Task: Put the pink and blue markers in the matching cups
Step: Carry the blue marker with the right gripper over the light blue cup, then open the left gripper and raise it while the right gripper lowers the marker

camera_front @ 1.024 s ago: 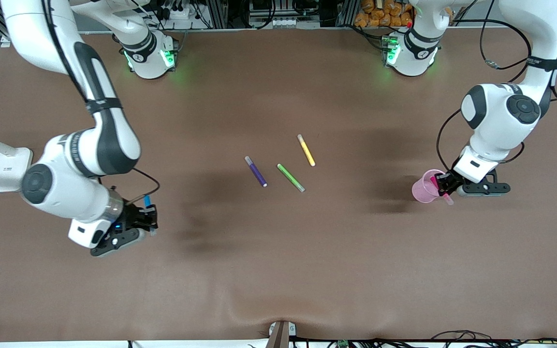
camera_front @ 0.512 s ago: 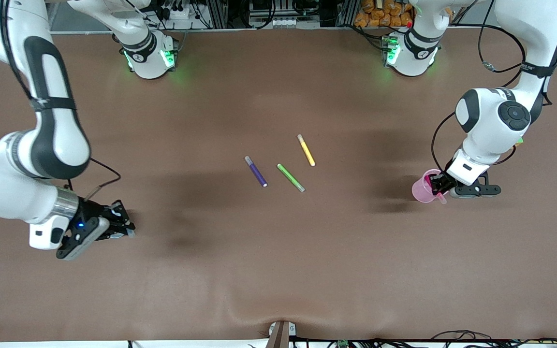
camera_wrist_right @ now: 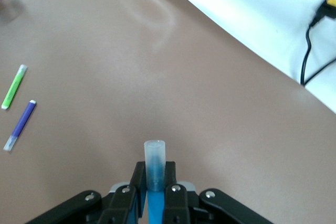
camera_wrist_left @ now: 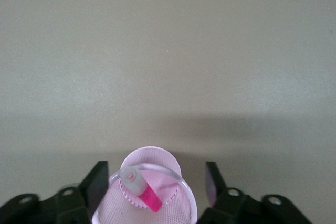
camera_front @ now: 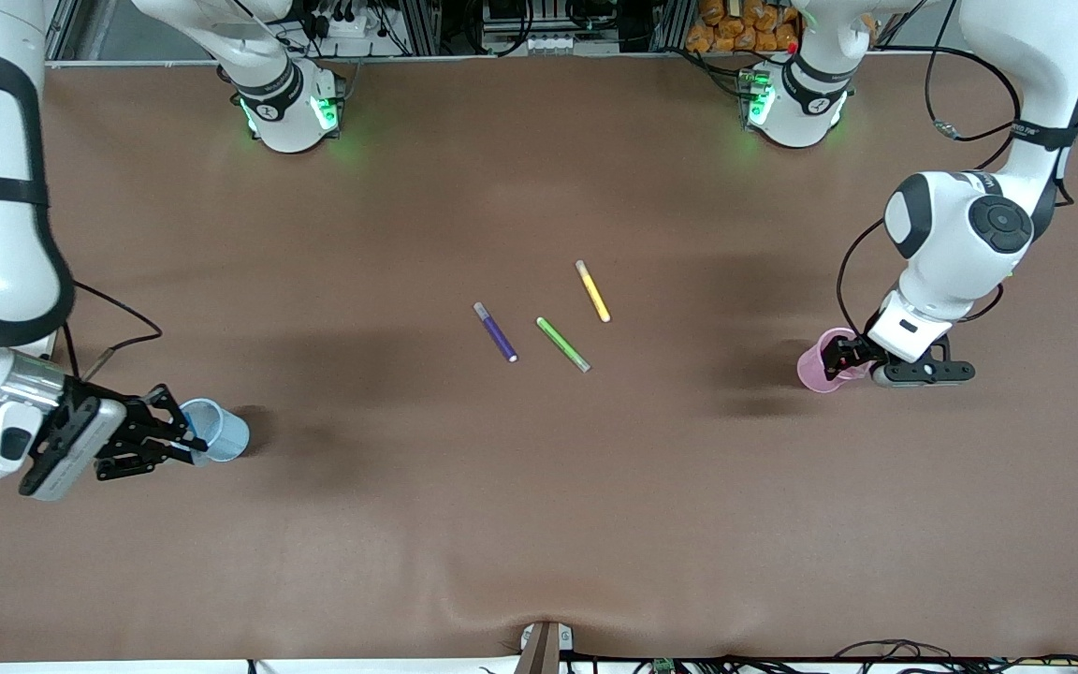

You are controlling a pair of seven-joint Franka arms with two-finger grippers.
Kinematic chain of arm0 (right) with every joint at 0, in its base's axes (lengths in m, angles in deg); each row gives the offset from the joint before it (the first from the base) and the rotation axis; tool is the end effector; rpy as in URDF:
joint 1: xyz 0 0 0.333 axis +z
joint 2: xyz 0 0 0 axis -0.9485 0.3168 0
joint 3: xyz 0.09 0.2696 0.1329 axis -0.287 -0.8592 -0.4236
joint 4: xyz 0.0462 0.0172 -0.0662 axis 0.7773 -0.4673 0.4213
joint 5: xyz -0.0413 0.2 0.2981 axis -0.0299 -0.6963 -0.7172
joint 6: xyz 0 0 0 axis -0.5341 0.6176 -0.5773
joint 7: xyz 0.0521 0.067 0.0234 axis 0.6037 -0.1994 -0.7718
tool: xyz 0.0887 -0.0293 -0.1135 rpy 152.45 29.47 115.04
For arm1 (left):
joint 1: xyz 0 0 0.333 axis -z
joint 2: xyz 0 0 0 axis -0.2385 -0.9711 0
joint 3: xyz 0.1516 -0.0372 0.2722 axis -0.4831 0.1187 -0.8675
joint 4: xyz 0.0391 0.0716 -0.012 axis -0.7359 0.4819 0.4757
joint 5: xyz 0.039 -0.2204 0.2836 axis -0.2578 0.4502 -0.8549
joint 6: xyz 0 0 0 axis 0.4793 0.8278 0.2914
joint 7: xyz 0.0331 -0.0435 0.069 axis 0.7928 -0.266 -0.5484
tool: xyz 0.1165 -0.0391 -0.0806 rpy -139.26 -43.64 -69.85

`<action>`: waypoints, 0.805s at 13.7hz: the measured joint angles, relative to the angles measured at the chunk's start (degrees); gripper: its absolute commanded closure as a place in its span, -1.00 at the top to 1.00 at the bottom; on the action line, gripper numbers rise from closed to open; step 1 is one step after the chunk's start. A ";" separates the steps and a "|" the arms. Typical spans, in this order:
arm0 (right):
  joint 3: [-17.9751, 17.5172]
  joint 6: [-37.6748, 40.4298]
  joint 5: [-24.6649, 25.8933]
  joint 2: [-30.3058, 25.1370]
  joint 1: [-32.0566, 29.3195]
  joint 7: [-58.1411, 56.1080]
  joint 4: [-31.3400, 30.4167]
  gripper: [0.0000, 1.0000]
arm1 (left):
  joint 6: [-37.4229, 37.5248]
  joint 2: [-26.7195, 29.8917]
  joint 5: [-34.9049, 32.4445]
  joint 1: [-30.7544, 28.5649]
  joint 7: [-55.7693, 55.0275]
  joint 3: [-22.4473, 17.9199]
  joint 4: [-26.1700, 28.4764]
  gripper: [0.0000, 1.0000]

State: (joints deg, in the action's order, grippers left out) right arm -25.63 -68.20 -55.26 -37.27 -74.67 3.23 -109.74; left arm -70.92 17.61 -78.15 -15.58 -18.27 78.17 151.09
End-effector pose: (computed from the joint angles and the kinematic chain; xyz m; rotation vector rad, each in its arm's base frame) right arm 0.6796 -0.0021 0.3848 -2.4134 -1.1716 -0.5367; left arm 0.5523 -0.0324 0.2808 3.0784 0.0570 0.3324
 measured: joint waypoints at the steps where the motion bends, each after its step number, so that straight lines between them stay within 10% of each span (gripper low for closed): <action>1: 0.01 1.14 -1.43 0.00 -0.91 -3.24 -0.01 -1.00 | 3.05 0.30 0.00 -0.01 0.00 -0.03 -1.72 1.00; 11: 0.02 6.23 -14.17 6.09 -6.59 -31.00 -1.14 -1.00 | 33.48 3.68 0.00 -0.77 -0.05 -0.60 -20.03 1.00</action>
State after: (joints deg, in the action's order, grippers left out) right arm -25.61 -61.97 -69.43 -31.18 -81.27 -27.77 -110.88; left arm -37.44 21.29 -78.15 -16.35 -18.32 77.57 131.05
